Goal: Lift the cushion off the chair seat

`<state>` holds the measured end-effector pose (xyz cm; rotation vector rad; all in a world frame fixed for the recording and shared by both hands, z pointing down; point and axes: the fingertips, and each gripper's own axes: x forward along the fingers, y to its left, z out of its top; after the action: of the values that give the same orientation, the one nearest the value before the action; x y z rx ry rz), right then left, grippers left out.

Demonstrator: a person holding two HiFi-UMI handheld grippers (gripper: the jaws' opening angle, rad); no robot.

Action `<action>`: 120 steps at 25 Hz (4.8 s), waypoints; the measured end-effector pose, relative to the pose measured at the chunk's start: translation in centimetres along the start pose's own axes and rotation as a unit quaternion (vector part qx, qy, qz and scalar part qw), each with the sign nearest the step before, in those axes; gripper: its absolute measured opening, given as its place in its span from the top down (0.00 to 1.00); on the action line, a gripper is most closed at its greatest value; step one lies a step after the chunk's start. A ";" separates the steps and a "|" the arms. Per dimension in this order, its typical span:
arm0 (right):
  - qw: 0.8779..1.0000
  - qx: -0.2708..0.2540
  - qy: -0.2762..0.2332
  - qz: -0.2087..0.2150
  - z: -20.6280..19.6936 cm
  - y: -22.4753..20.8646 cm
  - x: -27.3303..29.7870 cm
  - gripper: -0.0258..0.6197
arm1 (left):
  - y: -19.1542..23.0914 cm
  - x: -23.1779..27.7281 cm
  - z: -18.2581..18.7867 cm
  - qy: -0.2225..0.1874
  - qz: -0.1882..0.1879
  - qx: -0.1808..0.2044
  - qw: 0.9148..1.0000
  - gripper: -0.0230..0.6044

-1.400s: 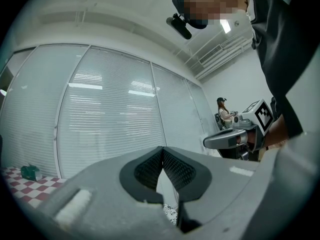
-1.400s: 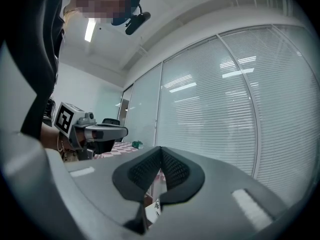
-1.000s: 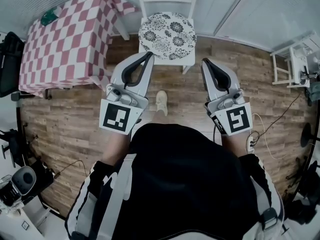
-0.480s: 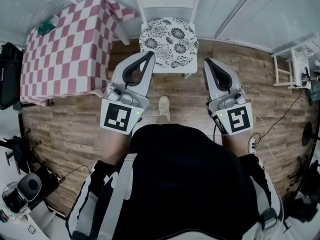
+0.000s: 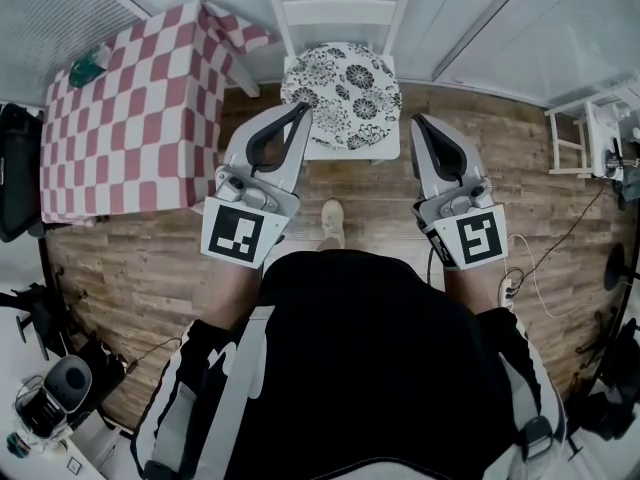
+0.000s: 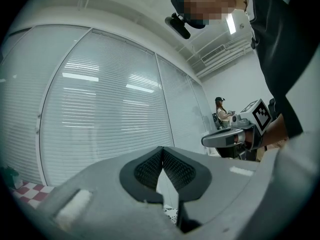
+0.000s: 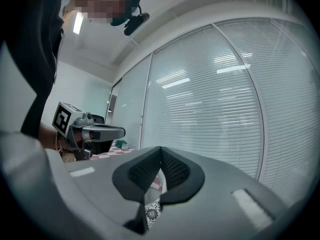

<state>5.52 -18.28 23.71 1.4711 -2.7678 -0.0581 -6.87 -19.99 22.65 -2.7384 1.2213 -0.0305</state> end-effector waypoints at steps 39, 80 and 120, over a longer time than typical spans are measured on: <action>0.999 -0.003 0.024 0.031 -1.4 -4.5 6.2 0.96 | 3.3 6.2 -2.6 0.020 0.005 -0.023 1.000 0.96; 0.971 -0.042 0.143 0.189 -21.7 0.1 8.4 0.89 | 0.8 5.0 -23.4 0.173 -0.036 -0.041 0.983 0.79; 0.873 -0.169 0.352 0.292 -50.9 3.8 4.1 0.69 | -7.0 2.4 -49.9 0.379 -0.219 0.083 0.895 0.62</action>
<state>1.27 -21.09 74.65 0.3995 -2.2869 0.0023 -3.89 -23.24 72.95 -2.8401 0.6036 -1.2827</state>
